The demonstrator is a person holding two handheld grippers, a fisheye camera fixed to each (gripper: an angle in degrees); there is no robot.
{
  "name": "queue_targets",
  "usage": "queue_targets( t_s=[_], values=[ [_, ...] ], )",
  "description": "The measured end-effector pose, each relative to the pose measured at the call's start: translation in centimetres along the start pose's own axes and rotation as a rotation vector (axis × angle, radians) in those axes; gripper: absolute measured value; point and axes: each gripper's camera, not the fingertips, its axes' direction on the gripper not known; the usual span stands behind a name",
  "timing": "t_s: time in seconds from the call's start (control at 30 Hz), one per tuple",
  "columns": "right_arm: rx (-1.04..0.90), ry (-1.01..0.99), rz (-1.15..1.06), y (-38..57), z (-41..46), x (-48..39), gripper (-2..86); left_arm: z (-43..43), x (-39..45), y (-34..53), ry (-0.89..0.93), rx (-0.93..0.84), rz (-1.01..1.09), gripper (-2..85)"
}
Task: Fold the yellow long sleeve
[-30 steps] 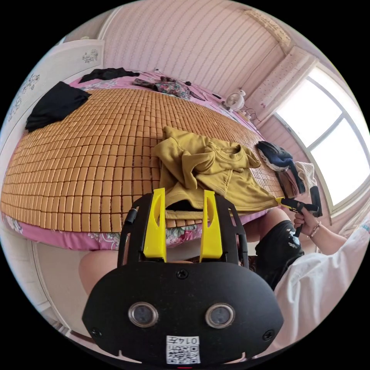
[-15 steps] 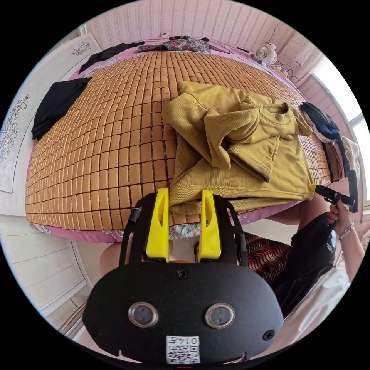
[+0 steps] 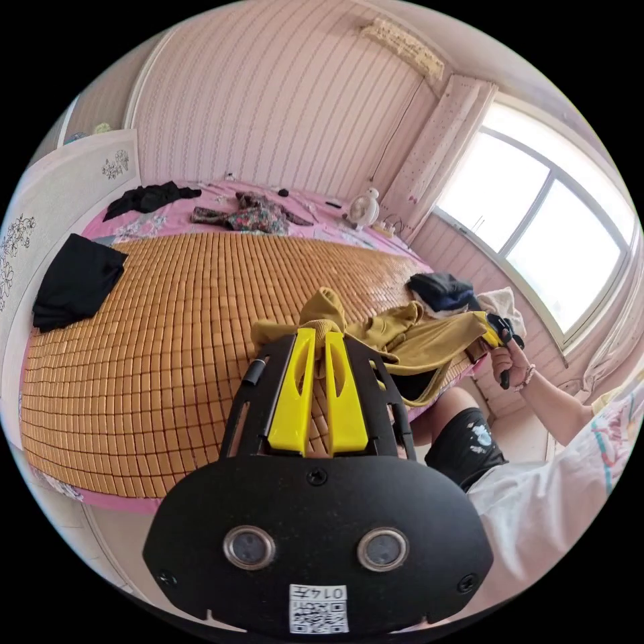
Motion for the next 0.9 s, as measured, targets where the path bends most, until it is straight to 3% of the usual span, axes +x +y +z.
queue_targets(
  t_s=[0.2,0.37,0.5,0.67,0.77,0.9],
  values=[
    [0.077,-0.054,-0.385,-2.8,-1.9,-14.1,1.0,-11.2,1.6,-3.0,0.114,0.340,0.003,0.0],
    [0.186,-0.164,-0.634,-0.7,-3.5,-24.6,0.9,-20.9,7.7,-2.5,0.006,0.636,0.191,-0.3],
    [0.196,-0.273,-0.857,2.4,-5.6,-33.5,0.9,-27.4,9.5,-1.9,0.039,0.809,0.206,-0.4],
    [0.293,-0.355,-1.152,8.7,-8.9,-43.7,0.9,-36.8,17.0,2.0,-0.074,1.117,0.459,-0.4],
    [0.368,-0.406,-1.228,11.2,-10.8,-47.7,0.9,-40.6,19.5,4.0,-0.058,1.239,0.568,-0.5],
    [0.384,-0.322,-1.336,13.6,-10.9,-51.7,0.8,-43.2,21.1,4.5,-0.037,1.289,0.626,-0.4]
  ],
)
